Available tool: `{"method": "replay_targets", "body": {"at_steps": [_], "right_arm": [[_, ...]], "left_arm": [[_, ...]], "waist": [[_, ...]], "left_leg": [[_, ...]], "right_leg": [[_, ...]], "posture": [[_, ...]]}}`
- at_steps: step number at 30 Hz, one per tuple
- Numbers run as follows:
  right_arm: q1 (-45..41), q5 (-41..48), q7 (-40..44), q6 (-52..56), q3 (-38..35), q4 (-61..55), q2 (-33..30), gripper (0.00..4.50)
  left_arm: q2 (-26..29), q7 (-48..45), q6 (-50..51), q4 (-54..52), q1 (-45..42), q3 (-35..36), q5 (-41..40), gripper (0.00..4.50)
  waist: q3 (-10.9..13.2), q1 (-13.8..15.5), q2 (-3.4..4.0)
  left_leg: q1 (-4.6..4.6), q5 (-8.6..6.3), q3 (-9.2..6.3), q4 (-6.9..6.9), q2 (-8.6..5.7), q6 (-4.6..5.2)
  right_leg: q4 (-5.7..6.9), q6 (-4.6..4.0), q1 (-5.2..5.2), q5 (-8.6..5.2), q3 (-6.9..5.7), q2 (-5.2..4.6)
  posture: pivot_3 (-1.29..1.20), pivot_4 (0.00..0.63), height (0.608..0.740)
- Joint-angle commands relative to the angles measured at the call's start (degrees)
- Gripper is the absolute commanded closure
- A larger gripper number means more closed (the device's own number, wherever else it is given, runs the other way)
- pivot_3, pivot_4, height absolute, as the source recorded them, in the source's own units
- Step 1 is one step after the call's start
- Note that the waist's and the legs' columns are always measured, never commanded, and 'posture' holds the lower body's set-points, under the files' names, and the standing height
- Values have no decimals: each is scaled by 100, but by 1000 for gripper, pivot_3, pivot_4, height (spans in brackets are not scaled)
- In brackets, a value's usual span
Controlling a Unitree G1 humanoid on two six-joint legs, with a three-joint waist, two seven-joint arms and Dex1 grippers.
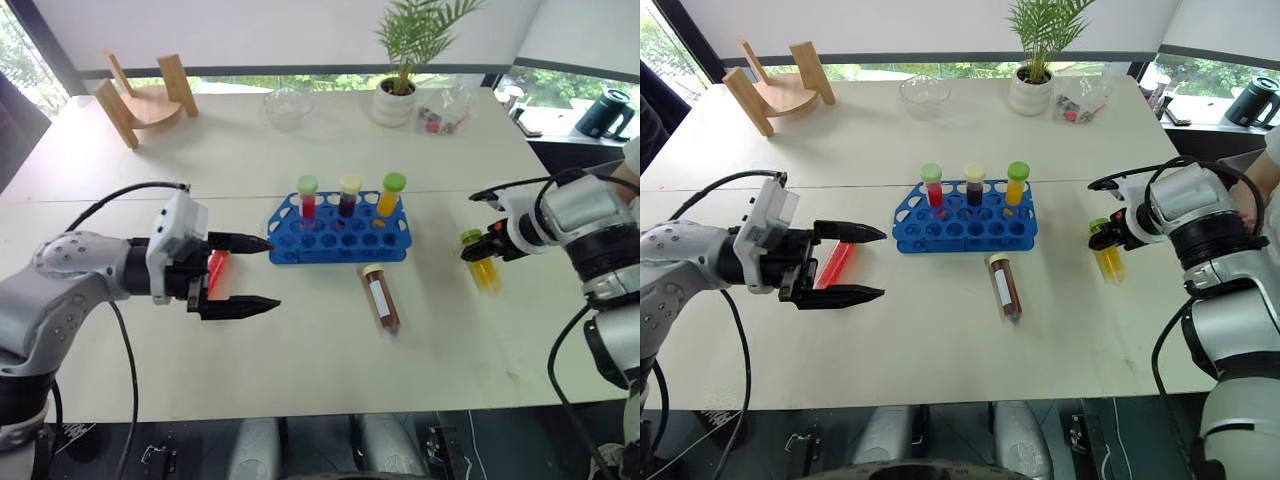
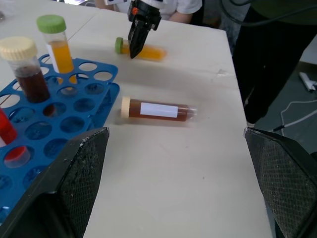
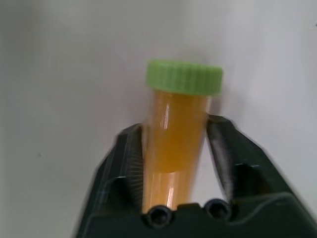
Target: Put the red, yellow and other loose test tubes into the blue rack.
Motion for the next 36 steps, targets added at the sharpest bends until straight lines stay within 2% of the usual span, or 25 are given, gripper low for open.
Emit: {"method": "replay_targets", "body": {"at_steps": [1, 4, 5, 7, 9, 11, 13, 15, 17, 19, 24, 29, 36], "right_arm": [[-122, -187, 196, -154, -33, 48, 78, 3712], [-190, -102, 182, 174, -355, -339, 33, 3712], [-89, 26, 164, 134, -626, -841, -32, 3712], [212, 361, -43, 223, -1435, -1996, -2, 3712], [583, 741, -353, 495, -2412, -3023, 302, 3712], [1211, 999, -849, 329, -3408, -4117, 901, 3712], [2014, 1240, -1295, -302, -4184, -5189, 1668, 3712], [2626, 1298, -1629, -1045, -4487, -5809, 2260, 3712], [3210, 1158, -1833, -2244, -4417, -6090, 2793, 3712], [3511, 1082, -1886, -3015, -4301, -6061, 3044, 3712], [3959, 519, -1915, -5267, -3771, -5000, 3454, 3712], [4107, 416, -1934, -6086, -3428, -4529, 3606, 3712], [4108, 444, -2051, -6474, -3223, -4199, 3643, 3712]], "left_arm": [[47, 2, -162, 36, -98, 32, 153, 0], [66, 48, -159, 54, -22, 138, 194, 0], [70, 90, -157, 55, 21, 195, 203, 0], [52, 215, -134, 34, 113, 327, 185, 0], [47, 321, -117, 1, 184, 403, 170, 0], [34, 419, -86, -59, 261, 451, 136, 0], [15, 521, -41, -132, 313, 494, 89, 0], [19, 575, -20, -158, 338, 529, 57, 0], [37, 613, 12, -164, 323, 544, 24, 0], [51, 632, 40, -165, 294, 543, -1, 0], [66, 637, 98, -128, 130, 478, -23, 0], [82, 646, 155, -137, 43, 471, -49, 0], [110, 677, 199, -212, 104, 527, -77, 0]], "waist": [[0, -20, 0], [2, -42, 3], [3, -55, 4], [7, -79, 12], [9, -110, 12], [7, -120, 9], [2, -103, 0], [5, -76, 5], [5, -68, 6], [6, -91, 6], [4, -133, 4], [6, -128, 7], [6, -125, 6]], "left_leg": [[3, 0, 0, 1, 0, 0], [5, 1, 0, 3, 0, -2], [5, 1, -1, 2, 0, -2], [3, 1, -4, -2, 0, -2], [2, 1, -11, -8, 1, -2], [2, 1, -18, -12, 5, -1], [3, 1, -31, -12, 8, -2], [2, 1, -36, -8, 6, -2], [2, 2, -29, -1, 0, -4], [3, 5, -22, 3, -3, -9], [24, 11, -18, 5, -1, -20], [22, 11, -23, -5, 2, -20], [22, 12, -22, -1, 1, -20]], "right_leg": [[1, 0, 3, 0, 0, 0], [5, 0, 5, 0, 0, 0], [7, 0, 5, 0, 0, 0], [9, 0, 1, 0, 0, 0], [11, 2, -2, -1, -1, 4], [10, 1, -1, -1, -3, 10], [10, 1, 5, -2, -12, 15], [11, 1, 12, -2, -18, 11], [12, 4, 14, -1, -17, 0], [11, 8, 18, 2, -14, -5], [13, 8, 33, 3, -8, 1], [29, 6, 19, 2, -8, 8], [29, 7, 21, 2, -7, 5]], "posture": [[0, 150, 740], [0, 150, 740], [0, 150, 740], [0, 150, 740], [0, 150, 740], [0, 150, 740], [0, 150, 740], [0, 150, 740], [0, 150, 740], [0, 150, 740], [0, 150, 740], [0, 150, 740], [0, 150, 740]]}}
